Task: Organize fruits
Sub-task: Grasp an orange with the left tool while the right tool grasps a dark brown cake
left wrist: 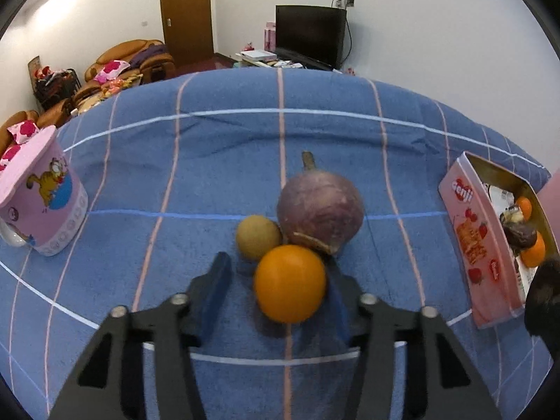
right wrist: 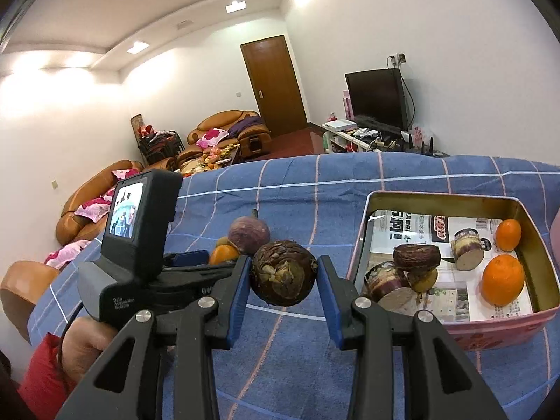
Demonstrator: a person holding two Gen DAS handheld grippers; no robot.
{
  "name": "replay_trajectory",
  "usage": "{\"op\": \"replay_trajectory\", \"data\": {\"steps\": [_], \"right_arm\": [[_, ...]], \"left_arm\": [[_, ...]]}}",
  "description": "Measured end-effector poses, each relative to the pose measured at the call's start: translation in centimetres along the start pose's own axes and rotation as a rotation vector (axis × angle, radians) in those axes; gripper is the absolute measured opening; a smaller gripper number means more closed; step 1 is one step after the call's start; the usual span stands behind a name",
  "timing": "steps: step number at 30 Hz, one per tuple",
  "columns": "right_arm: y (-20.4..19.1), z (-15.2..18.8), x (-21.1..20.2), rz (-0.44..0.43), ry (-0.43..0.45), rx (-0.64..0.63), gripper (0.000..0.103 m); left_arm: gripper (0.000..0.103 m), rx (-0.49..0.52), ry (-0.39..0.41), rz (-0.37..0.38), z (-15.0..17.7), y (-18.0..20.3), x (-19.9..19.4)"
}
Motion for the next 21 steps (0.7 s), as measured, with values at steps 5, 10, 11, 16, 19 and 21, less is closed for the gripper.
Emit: {"op": "replay_trajectory", "data": {"steps": [5, 10, 11, 16, 19, 21], "right_arm": [[-0.1, 0.4, 0.4, 0.01, -0.002, -0.01, 0.04], [-0.6, 0.3, 0.3, 0.056, 0.031, -0.05, 0.04], [-0.7, 0.3, 0.3, 0.061, 0.036, -0.056, 0.04], [-0.8, 0.4, 0.4, 0.073, 0.054, -0.07, 0.04], [-0.9, 0.4, 0.2, 0.064, 0.066, -0.073, 0.04], [-1.1, 0.5, 0.2, 0.079, 0.068, -0.086, 0.04]], "left_arm": [[0.036, -0.061, 0.019, 0.051, 0.8, -2.2, -1.0], [0.036, -0.158, 0.082, -0.02, 1.4, -4.7, -2.2], [0.036, -0.171, 0.098, -0.03, 1.6, -4.9, -2.6], [0.036, -0.183, 0.214, -0.073, 3.1, -4.4, -5.2], [0.036, -0.165, 0.282, -0.108, 4.0, -3.1, -6.8], [0.036, -0.149, 0.31, -0.146, 4.6, -2.2, -7.6]]}}
Point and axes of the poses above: each gripper's, at about its wrist camera, not at the fingertips, and x roughly the way its jaws point, y to its right, z to its underside, the point moved 4 cm from there along x, roughly the way its jaws point, and after that the axes turned 9 degrees about -y, right-handed, at the moved point
